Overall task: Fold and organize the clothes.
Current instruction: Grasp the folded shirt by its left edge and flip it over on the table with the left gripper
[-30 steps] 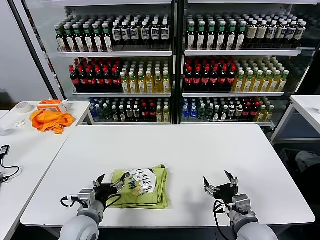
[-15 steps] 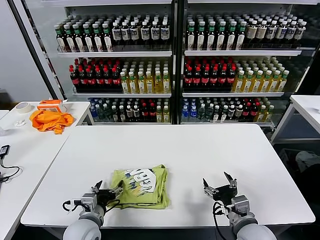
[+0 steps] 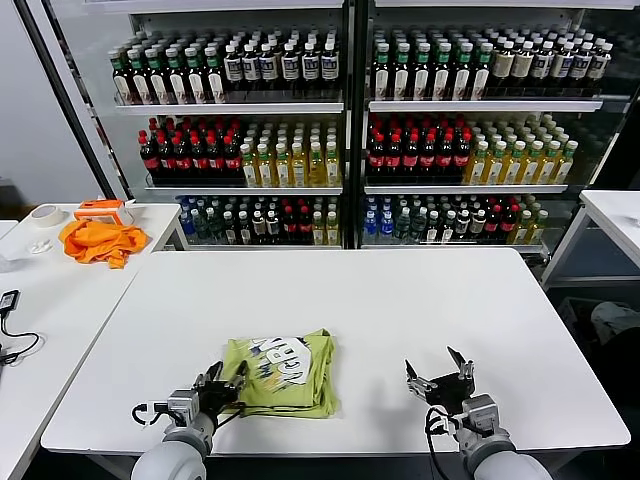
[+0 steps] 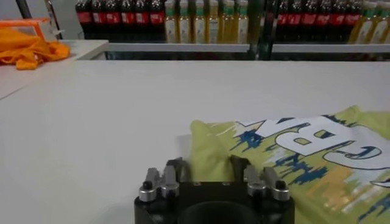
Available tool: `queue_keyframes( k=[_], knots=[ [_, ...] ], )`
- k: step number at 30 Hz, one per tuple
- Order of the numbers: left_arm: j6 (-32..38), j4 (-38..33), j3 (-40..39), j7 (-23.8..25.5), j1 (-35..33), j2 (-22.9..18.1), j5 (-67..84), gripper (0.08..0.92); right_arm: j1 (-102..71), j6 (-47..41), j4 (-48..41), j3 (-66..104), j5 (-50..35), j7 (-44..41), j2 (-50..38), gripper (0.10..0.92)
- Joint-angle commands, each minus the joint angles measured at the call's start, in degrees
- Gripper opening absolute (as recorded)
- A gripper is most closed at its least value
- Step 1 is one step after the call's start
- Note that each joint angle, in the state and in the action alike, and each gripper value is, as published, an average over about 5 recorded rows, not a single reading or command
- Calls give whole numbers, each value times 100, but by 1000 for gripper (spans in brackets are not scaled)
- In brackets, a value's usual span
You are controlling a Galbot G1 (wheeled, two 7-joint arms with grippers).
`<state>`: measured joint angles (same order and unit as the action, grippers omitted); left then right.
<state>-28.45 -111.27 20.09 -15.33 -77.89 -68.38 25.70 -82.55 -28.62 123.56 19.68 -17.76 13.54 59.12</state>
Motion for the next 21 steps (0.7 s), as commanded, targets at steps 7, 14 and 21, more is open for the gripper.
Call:
queue_keyframes(
  k=[7,14,21],
  knots=[
    [229,0,13,341,-75,-23,-106,317,-54,15,60,48,19,-8,-52,823],
    [355,-639,408,554,-176,130,-224,128,4,25,60,38,21,-7,-61,823],
    [-140,-1291,1911,734,-292,941,209,101,4,20,74,87,22,-1,-85,823]
  ],
)
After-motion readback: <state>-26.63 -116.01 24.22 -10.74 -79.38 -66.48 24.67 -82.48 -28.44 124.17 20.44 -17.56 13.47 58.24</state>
